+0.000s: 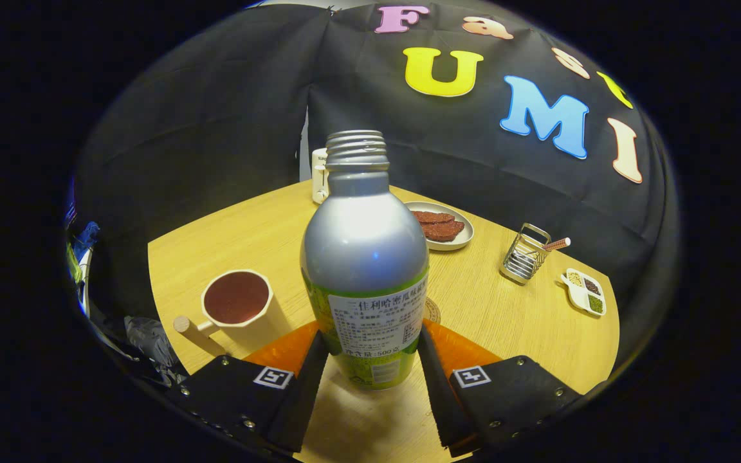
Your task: Take the bottle from table, then pour the juice into the cup, finally place the bottle on the coaster
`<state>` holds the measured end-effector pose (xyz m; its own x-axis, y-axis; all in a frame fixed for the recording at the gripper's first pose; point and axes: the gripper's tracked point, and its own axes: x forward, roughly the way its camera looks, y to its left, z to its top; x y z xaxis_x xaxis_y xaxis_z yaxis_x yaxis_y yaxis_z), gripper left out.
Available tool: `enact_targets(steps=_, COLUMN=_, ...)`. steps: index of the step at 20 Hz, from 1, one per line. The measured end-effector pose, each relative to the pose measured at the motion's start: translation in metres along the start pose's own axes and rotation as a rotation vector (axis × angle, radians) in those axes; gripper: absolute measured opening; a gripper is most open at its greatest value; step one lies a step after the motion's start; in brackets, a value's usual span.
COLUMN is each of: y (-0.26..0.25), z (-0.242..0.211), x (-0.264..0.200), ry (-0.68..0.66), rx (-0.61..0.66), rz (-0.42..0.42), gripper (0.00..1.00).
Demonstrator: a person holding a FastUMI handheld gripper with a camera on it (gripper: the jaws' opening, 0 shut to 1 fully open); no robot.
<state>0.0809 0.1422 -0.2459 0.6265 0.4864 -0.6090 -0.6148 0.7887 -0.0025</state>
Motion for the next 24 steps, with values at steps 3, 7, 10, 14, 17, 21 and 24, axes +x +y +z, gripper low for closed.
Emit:
enact_targets(steps=3, y=-0.009, z=0.006, x=0.017, ry=-0.028, rx=0.035, rz=0.0, gripper=0.76)
enact_targets(steps=7, y=-0.021, z=0.009, x=0.037, ry=-0.052, rx=0.056, rz=-0.013, gripper=0.77)
enact_targets(steps=10, y=-0.029, z=0.011, x=0.053, ry=-0.068, rx=0.081, rz=-0.038, gripper=0.77)
enact_targets(steps=14, y=-0.038, z=0.015, x=0.071, ry=-0.093, rx=0.103, rz=-0.058, gripper=0.78)
enact_targets(steps=17, y=-0.044, z=0.016, x=0.084, ry=-0.103, rx=0.119, rz=-0.072, gripper=0.79)
enact_targets(steps=21, y=-0.051, z=0.015, x=0.094, ry=-0.112, rx=0.143, rz=-0.088, gripper=0.81)
enact_targets(steps=24, y=-0.051, z=0.016, x=0.099, ry=-0.123, rx=0.163, rz=-0.086, gripper=0.81)
